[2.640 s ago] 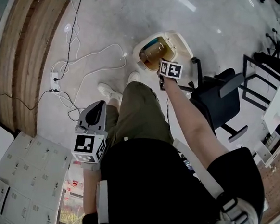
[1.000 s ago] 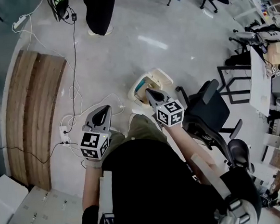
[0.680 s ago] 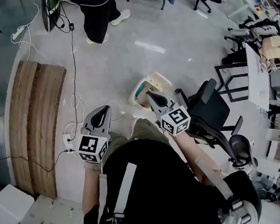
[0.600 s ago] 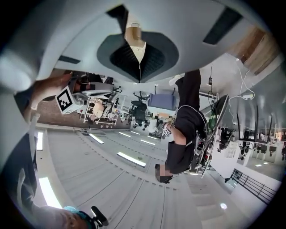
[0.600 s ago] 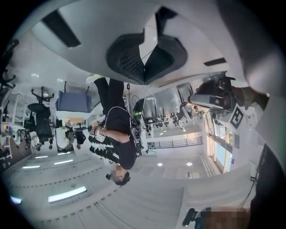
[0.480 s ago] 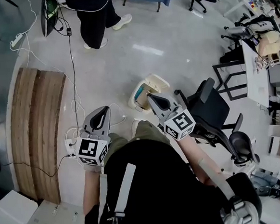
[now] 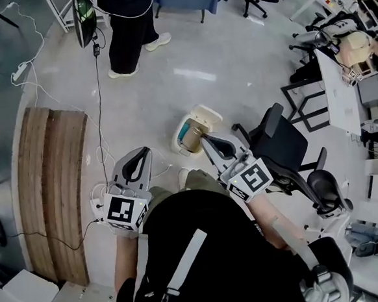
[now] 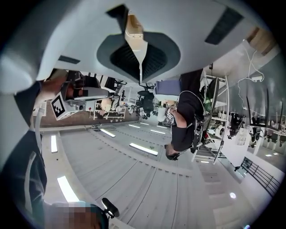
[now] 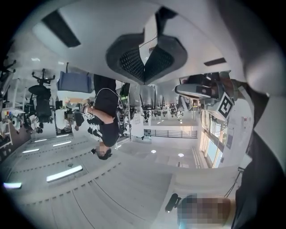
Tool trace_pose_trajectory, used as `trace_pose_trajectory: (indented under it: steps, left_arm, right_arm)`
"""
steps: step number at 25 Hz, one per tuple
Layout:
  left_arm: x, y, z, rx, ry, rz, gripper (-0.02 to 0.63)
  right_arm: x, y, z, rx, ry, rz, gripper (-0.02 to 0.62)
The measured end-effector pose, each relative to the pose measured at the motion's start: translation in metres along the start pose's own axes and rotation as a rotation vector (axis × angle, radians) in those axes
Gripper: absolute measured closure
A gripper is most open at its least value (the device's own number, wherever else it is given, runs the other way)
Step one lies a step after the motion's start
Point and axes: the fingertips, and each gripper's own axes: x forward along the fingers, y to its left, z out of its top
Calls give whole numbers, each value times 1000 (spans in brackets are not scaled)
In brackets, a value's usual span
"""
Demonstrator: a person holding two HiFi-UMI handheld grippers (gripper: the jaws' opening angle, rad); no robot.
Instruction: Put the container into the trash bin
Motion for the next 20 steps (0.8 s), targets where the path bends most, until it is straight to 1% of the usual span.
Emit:
trace_pose_trajectory:
  steps: [3, 6, 9, 13, 20]
  left_arm:
    - [-3, -4, 9, 2, -28, 2, 597]
    - [-6, -6, 18, -15, -40, 5, 597]
    - [-6, -7, 23, 13, -67, 10, 597]
    - [-5, -13, 26, 25, -65, 3, 597]
    - [-1, -21, 27, 33, -64, -17, 597]
  right_arm:
    - [-7, 6, 7, -14, -13, 5, 580]
    - [-12, 12, 14, -33, -25, 9, 580]
    - [-16, 16, 20, -37, -41, 17, 580]
    - [-19, 20, 22, -43, -50, 30, 580]
    - [-20, 19, 13, -50, -27, 29, 580]
